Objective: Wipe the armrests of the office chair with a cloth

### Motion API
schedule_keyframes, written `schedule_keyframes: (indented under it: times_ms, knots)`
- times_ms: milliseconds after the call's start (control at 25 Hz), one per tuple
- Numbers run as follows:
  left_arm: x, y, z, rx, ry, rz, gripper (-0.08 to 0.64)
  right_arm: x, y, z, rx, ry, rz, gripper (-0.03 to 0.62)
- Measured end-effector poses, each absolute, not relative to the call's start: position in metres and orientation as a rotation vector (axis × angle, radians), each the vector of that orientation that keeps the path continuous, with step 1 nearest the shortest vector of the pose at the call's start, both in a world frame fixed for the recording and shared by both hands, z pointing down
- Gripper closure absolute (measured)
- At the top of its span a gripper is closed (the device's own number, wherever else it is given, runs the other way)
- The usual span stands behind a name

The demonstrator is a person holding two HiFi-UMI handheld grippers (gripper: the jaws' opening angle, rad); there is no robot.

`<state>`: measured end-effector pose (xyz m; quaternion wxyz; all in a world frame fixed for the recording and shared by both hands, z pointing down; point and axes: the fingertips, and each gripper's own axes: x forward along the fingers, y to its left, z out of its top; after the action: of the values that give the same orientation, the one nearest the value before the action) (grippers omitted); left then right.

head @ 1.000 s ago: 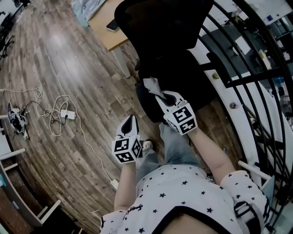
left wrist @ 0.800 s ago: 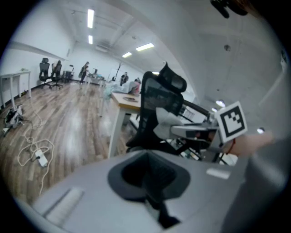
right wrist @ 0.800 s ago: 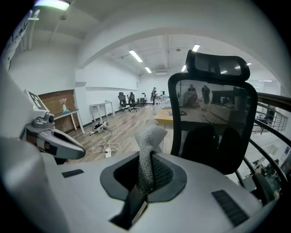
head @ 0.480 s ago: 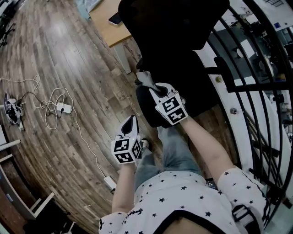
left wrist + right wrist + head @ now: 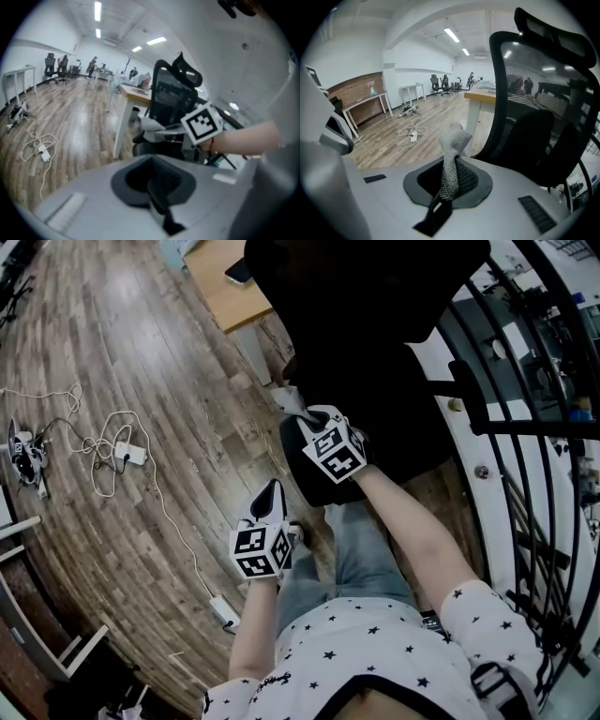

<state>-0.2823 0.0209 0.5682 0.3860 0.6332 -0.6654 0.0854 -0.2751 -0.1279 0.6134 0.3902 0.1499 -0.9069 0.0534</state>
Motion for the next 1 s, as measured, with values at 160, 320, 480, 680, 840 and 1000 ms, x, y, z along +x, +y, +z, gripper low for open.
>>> schedule_keyframes:
  times_ms: [160, 320, 480, 680, 840, 1000]
  knots:
    - [-0.285, 0.021, 0.569, 1.593, -1.706, 0.208, 0.555, -0.283, -0.127, 0.629, 0.333, -2.275, 0.128, 0.558]
    - [-0.290, 0.024, 0.571, 1.566, -1.717, 0.200, 0.555, -0.287, -0.124, 0.646, 0.293, -2.236, 0.115, 0.558]
    - [-0.294, 0.025, 0.572, 1.544, -1.729, 0.189, 0.556, -0.288, -0.123, 0.661, 0.279, -2.205, 0.156, 0.558]
    - [-0.296, 0.025, 0.573, 1.529, -1.739, 0.166, 0.555, -0.286, -0.119, 0.669, 0.277, -2.191, 0.189, 0.558]
    - [-0.299, 0.026, 0.577, 1.516, -1.744, 0.157, 0.555, -0.288, -0.120, 0.670, 0.267, -2.191, 0.199, 0.558]
    - [-0.302, 0.027, 0.577, 1.508, -1.753, 0.145, 0.557, -0.291, -0.122, 0.672, 0.267, -2.195, 0.203, 0.558]
